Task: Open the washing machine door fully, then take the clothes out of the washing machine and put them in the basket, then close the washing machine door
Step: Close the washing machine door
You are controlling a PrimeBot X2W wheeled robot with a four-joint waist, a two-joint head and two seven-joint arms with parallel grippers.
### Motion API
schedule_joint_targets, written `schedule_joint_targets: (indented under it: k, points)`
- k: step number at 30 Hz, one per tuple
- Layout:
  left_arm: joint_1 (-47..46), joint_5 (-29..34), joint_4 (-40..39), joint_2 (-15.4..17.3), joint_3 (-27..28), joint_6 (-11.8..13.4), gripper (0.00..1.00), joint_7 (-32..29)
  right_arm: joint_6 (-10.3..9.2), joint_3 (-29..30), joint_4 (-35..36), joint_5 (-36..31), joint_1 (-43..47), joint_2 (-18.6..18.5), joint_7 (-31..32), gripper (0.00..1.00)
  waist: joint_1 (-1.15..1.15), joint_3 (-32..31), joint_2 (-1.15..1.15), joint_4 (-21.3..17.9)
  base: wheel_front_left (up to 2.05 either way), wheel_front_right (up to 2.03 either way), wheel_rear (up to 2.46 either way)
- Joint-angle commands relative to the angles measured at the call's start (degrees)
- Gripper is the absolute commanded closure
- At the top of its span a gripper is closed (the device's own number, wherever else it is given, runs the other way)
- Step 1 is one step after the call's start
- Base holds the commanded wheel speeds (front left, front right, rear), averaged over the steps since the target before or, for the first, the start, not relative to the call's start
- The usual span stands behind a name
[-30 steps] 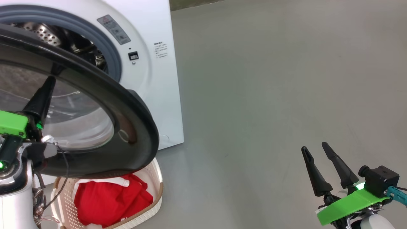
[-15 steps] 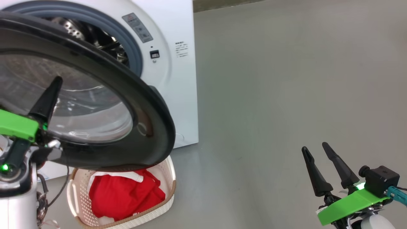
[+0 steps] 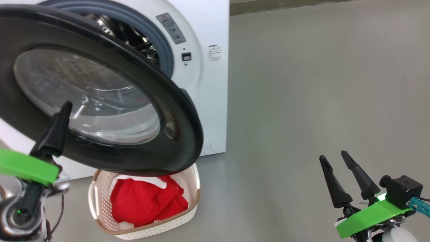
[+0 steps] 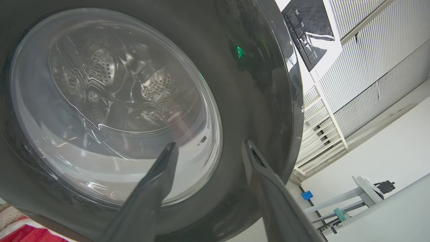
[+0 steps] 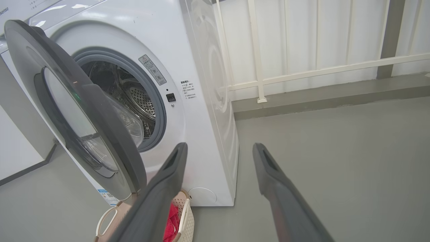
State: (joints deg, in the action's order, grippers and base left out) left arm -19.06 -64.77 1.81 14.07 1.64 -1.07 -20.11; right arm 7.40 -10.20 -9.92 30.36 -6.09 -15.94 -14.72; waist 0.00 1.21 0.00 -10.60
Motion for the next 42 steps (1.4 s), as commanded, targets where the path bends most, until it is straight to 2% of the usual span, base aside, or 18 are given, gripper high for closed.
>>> schedule_joint_targets:
  k: [1,12,15,22,24,30,42]
  points:
    - [-0.29,1.12,-2.09,2.28,1.84,-0.75,0.00,0.93,0.09,-0.94,1.36,-0.38,-0.92,-0.82,-0.28,0.00,0.00,-0.34,0.00,0.99,0.00,0.00,0.00]
    - [9.17,10.51,-4.25,2.30,1.72,-2.98,0.00,11.70,0.09,-1.33,1.42,-0.48,-0.68,-0.89,-0.28,0.00,0.00,-1.16,0.00,3.43,0.00,0.00,0.00]
    - [11.63,14.03,-3.20,2.72,1.52,-3.63,0.00,15.63,0.09,-1.36,1.45,-0.45,-0.64,-1.00,-0.28,0.00,0.00,-1.26,0.00,3.87,0.00,0.00,0.00]
    - [15.42,16.99,0.35,2.07,1.92,-4.58,0.00,22.64,0.09,-1.45,1.38,-0.23,-0.58,-1.58,-0.28,0.00,0.00,-1.64,0.00,4.80,0.00,0.00,0.00]
    - [16.48,19.81,0.96,2.72,1.12,-4.71,0.00,24.70,0.09,-1.35,1.44,-0.22,-0.51,-1.73,-0.28,0.00,0.00,-1.70,0.00,5.04,0.00,0.00,0.00]
    - [19.30,23.54,2.08,1.28,0.15,-4.28,0.00,30.21,0.09,-1.05,1.61,-0.33,-0.14,-1.72,-0.28,0.00,0.00,-1.80,0.00,5.71,0.00,0.00,0.00]
    - [22.29,30.52,3.84,-2.10,-0.99,-4.52,0.00,34.85,0.09,-0.89,1.69,-0.28,-0.20,-1.72,-0.28,0.00,0.00,-1.79,0.00,6.56,0.00,0.00,0.00]
